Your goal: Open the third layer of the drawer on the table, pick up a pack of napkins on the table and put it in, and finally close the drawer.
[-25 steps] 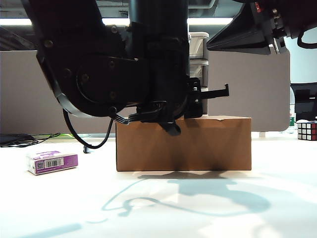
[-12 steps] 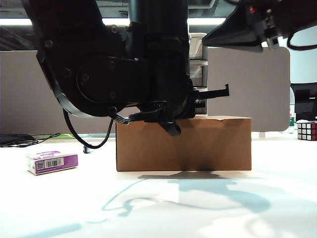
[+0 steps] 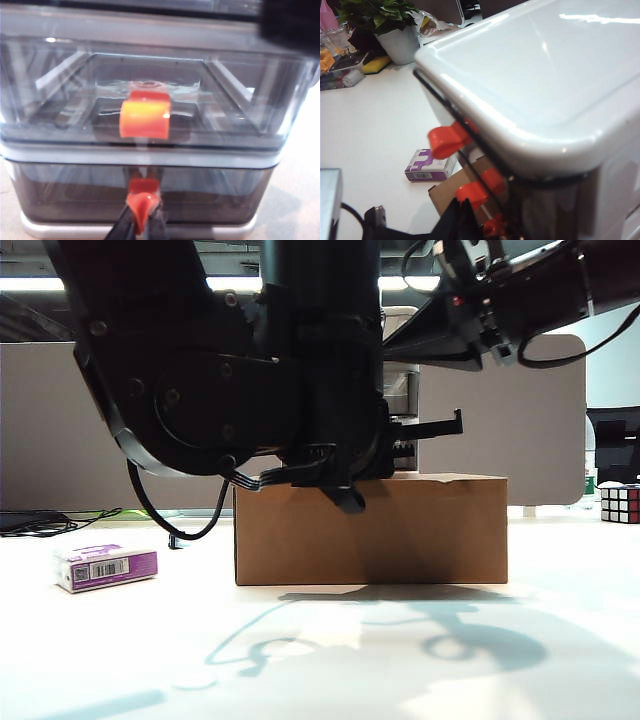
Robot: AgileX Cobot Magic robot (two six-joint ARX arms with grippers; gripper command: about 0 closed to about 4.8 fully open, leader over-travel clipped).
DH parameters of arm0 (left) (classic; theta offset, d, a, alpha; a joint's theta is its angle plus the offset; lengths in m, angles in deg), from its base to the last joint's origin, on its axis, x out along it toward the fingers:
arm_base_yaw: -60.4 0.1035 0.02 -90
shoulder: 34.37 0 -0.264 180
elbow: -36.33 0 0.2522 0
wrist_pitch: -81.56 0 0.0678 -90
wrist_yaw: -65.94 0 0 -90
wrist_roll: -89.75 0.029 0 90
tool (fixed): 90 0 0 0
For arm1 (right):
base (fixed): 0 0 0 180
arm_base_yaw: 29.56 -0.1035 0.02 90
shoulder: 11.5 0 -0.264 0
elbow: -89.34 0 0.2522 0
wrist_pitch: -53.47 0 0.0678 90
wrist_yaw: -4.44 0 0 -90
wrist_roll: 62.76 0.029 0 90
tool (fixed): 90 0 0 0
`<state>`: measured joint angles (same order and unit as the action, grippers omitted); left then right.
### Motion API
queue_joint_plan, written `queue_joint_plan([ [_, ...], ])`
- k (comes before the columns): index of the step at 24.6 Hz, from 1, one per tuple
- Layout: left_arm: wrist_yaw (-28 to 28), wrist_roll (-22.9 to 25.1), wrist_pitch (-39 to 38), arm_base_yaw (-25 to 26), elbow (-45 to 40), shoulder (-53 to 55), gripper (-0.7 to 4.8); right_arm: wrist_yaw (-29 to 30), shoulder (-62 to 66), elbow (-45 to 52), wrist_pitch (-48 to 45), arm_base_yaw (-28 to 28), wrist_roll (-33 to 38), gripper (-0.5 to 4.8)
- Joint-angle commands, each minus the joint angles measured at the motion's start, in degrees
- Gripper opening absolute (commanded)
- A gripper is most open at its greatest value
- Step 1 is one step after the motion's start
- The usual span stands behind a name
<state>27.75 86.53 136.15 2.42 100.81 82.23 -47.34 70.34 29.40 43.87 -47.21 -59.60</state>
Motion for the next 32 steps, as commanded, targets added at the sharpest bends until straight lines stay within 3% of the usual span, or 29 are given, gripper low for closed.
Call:
queue_joint_plan([
  [1, 2.4, 0.3, 0.3, -0.7, 0.1, -0.1, -0.06, 0.3, 0.3, -0.8, -0.9, -0.1, -0.1, -0.06],
  [15, 8.8, 0.2, -1.1, -4.6, -3.2, -0.6, -0.06, -0.9, 0.5, -0.9, -1.1, -0.1, -0.4, -0.06],
  [21, 11.9, 0.2, 6.6, -9.5, -7.5, -0.9, -0.06, -1.2, 0.5, -0.9, -1.1, -0.1, -0.4, -0.06],
  [30, 16.8, 0.3, 9.3, -17.4, -10.2, -1.0, -0.06, -1.0, 0.5, -0.9, -0.9, -0.1, -0.3, -0.06],
  [32, 17.9, 2.8, 11.6, -18.2, -10.5, -1.3, -0.06, -1.0, 0.5, -0.9, -0.9, -0.1, -0.3, -0.06],
])
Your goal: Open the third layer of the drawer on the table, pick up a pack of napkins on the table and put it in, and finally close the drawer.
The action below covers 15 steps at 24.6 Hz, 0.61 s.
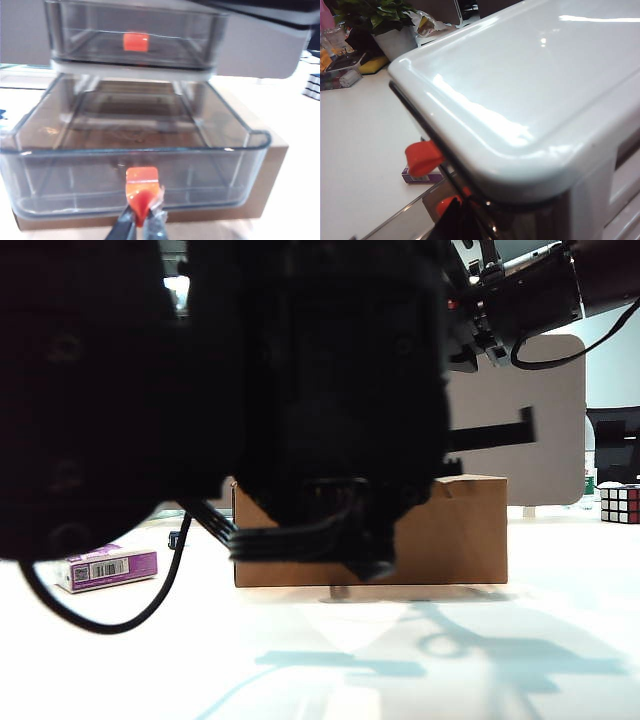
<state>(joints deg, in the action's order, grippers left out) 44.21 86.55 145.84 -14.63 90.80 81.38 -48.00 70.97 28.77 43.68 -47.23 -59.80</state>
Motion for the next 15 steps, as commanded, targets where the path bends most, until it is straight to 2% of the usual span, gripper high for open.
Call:
queue_joint_plan([
  [1, 1.6, 3.9, 2.6, -1.6, -0.5, -0.5, -0.06, -0.3, -0.2, -0.2, -0.7, 0.0, -0.1, -0.06],
  [5, 2.7, 6.2, 3.5, -2.1, -0.6, -1.4, 0.00, -0.3, -0.2, -0.2, -0.7, 0.0, 0.0, -0.06],
  [6, 2.6, 6.2, 3.7, -2.1, -0.6, -1.6, 0.41, -0.2, -0.2, -0.2, -0.7, 0.0, 0.0, -0.06],
  [8, 2.6, 6.1, 4.6, -2.1, -0.6, -2.6, 1.74, -0.1, -0.2, -0.2, -0.7, 0.0, 0.0, -0.06],
  [10, 2.5, 6.2, 4.6, -2.6, -0.6, -3.9, 2.39, 0.0, -0.2, -0.2, -0.7, 0.0, 0.0, -0.06],
  [15, 2.2, 6.2, 4.5, -6.1, -2.4, -9.8, 2.49, 0.1, -0.2, -0.2, -0.5, 0.0, 0.0, -0.06],
])
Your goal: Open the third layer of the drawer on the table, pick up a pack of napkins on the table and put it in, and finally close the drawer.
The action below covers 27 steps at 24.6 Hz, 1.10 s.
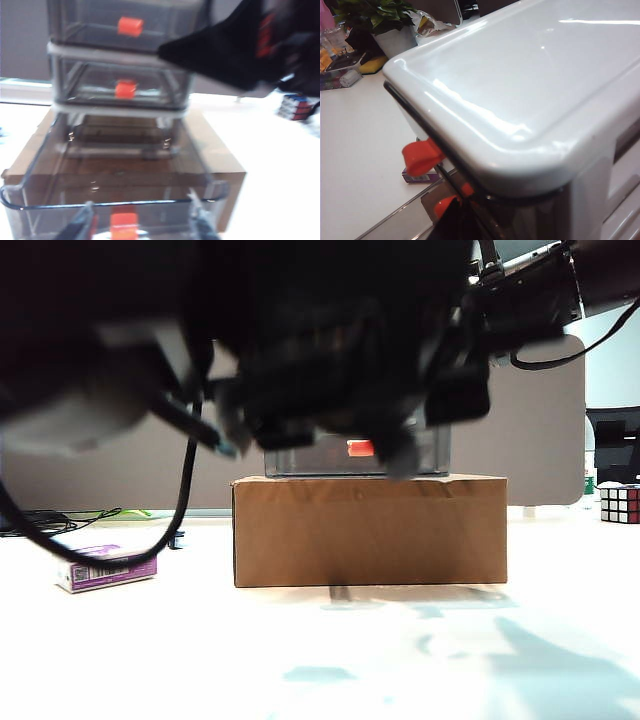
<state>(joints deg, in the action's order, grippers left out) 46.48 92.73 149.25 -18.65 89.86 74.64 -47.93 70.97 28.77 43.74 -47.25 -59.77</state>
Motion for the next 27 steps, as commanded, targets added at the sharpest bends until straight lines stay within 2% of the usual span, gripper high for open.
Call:
queue_joint_plan([
  [1, 0.0, 0.0, 1.1, -3.3, -2.5, -4.7, 2.49, 0.0, -0.2, -0.2, -0.3, 0.0, 0.0, -0.06],
  [4, 1.8, 2.0, 1.0, -7.0, -7.3, -11.2, 2.47, 0.1, -0.2, -0.2, 0.7, 0.0, 0.0, -0.06],
  [6, 6.1, 5.1, 1.0, -9.3, -11.2, -16.3, 2.47, 0.7, -0.2, -0.2, 1.4, 0.0, 0.0, -0.06],
  [7, 10.3, 8.0, 1.0, -10.8, -16.3, -22.9, 2.47, 1.1, -0.2, -0.2, 1.8, 0.0, 0.0, -0.06],
  [10, 13.4, 9.0, 1.0, -11.2, -24.7, -34.3, 2.37, 1.7, -0.2, -0.2, 2.3, -0.1, 0.0, -0.06],
  [14, 13.6, 12.4, 0.9, -8.8, -33.7, -50.2, 2.37, 2.6, -0.2, -0.2, 2.7, -0.1, 0.0, -0.06],
  [15, 13.1, 13.7, 0.9, -8.1, -35.4, -54.1, 2.37, 2.6, -0.2, -0.2, 2.8, -0.3, 0.0, -0.06],
  [16, 10.3, 15.7, 0.5, -6.9, -38.9, -63.0, 2.37, 2.6, -0.2, -0.2, 3.4, -0.7, 0.0, -0.06],
  [17, 12.7, 18.0, -3.8, -6.1, -39.3, -69.7, 2.32, 2.6, -0.2, -0.2, 3.6, -0.7, 0.0, -0.06],
  [19, 12.5, 21.0, -11.8, -5.5, -39.4, -80.3, 2.31, 2.3, -0.2, -0.2, 3.8, -1.8, 0.0, -0.06],
  [21, 12.3, 18.8, -18.2, -5.5, -39.2, -88.4, 2.04, 2.5, -0.2, -0.2, 3.9, -2.1, 0.3, -0.06],
  [23, 10.5, 16.6, -20.1, -6.1, -38.7, -91.9, 2.03, 2.6, -0.2, -0.2, 4.1, -2.6, 0.4, -0.06],
  [25, 8.7, 16.9, -24.8, -7.0, -37.6, -94.5, 1.65, 2.6, -0.2, -0.2, 4.2, -3.0, 0.4, -0.06],
  [27, 8.5, 17.8, -32.7, -7.2, -35.8, -95.7, 1.54, 2.6, -0.2, -0.2, 4.4, -3.0, 0.5, -0.06],
])
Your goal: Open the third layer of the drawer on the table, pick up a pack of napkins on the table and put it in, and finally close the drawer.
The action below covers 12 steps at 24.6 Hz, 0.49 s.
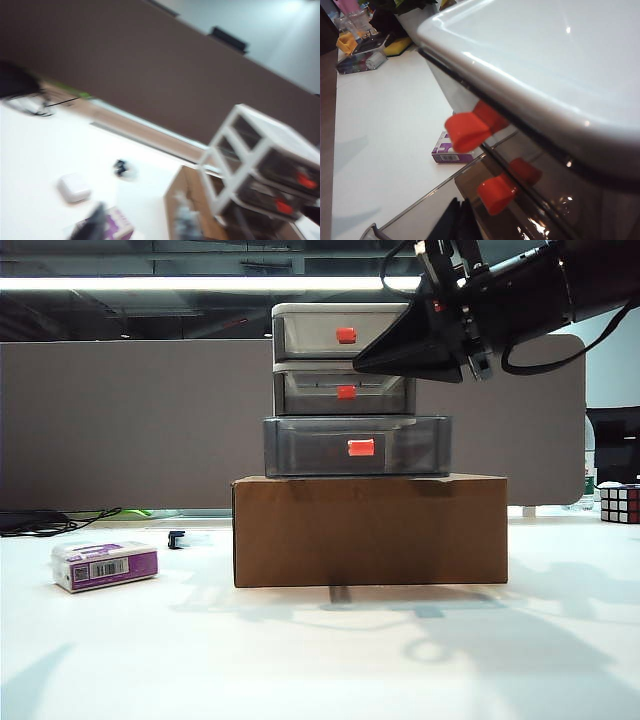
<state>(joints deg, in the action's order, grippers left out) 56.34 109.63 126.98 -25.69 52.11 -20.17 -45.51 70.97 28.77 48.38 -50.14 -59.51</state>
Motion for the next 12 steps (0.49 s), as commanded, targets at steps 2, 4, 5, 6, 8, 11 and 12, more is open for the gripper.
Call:
queue_joint_plan([
  [2, -2.7, 0.9, -18.8, -0.1, 4.2, -1.0, 1.54, 0.2, -0.2, -0.2, 0.4, -0.1, 0.2, -0.06],
  [4, -3.2, 1.1, -21.4, 0.2, 4.8, -1.0, 1.52, 1.1, -0.2, -0.2, 1.0, -0.2, 0.2, -0.06],
  [5, -3.2, 1.4, -22.0, 0.9, 5.0, -1.0, 1.52, 1.1, -0.2, -0.2, 1.2, -0.2, 0.2, -0.06],
  [6, -3.4, 1.3, -22.1, 1.8, 5.0, -1.0, 1.52, 1.2, -0.2, -0.2, 1.6, -0.2, 0.2, -0.06],
  [8, -5.4, 1.1, -22.2, 3.8, 5.0, -1.0, 1.52, 1.4, -0.2, -0.2, 2.0, -0.4, 0.2, -0.06],
  [11, -12.6, -3.1, -25.6, 6.1, 6.2, -0.5, 0.97, 2.0, -0.2, -0.2, 2.3, -0.8, 0.2, -0.06],
  [12, -13.9, -5.3, -29.7, 6.5, 7.3, -0.1, 0.78, 2.1, -0.2, -0.2, 2.3, -0.8, 0.2, -0.06],
])
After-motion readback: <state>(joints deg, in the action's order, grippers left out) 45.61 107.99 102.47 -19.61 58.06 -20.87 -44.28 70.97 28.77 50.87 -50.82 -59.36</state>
